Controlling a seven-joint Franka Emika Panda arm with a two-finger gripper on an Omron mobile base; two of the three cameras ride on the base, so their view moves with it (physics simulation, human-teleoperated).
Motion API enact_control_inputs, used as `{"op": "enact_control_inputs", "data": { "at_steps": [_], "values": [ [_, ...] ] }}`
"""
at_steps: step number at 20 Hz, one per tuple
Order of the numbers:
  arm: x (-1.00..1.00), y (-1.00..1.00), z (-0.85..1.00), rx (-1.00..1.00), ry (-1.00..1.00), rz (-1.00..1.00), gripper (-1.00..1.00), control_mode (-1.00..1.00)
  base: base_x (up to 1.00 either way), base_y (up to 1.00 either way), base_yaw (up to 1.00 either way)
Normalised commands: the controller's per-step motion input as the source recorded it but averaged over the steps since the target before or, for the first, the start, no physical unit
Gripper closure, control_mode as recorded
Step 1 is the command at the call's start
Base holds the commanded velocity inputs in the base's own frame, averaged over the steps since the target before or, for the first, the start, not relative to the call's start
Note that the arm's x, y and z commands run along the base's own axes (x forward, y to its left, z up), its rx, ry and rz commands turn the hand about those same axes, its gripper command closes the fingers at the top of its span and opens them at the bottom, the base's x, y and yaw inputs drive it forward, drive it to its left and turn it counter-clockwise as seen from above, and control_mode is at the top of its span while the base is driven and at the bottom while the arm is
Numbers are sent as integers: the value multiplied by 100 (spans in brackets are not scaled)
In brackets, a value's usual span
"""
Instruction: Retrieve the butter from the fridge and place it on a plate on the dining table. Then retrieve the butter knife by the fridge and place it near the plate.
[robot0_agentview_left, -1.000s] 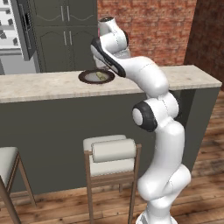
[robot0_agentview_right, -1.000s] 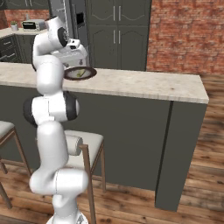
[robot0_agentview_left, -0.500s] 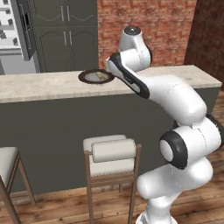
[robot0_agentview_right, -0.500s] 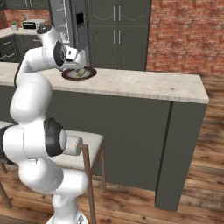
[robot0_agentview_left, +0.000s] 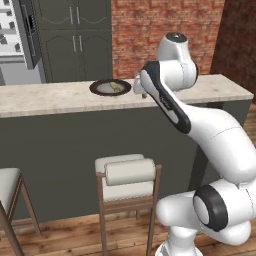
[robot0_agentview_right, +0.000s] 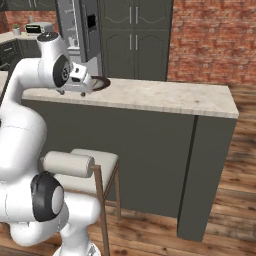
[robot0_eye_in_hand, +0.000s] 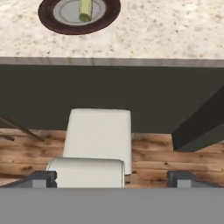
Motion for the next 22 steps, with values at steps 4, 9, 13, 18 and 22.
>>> {"op": "enact_control_inputs", "data": {
  "at_steps": [4, 9, 13, 18, 22],
  "values": [
    [-8, -11, -34, -25, 52, -3, -100, -100, 0, 0, 0],
    [-44, -19, -94, -14, 30, -10, -100, -100, 0, 0, 0],
    [-44, -17, -45, -3, 16, -7, -100, -100, 0, 0, 0],
    [-67, -15, -1, 13, -5, -3, -100, -100, 0, 0, 0],
    [-29, -1, -2, 23, -13, 0, -100, -100, 0, 0, 0]
  ]
}}
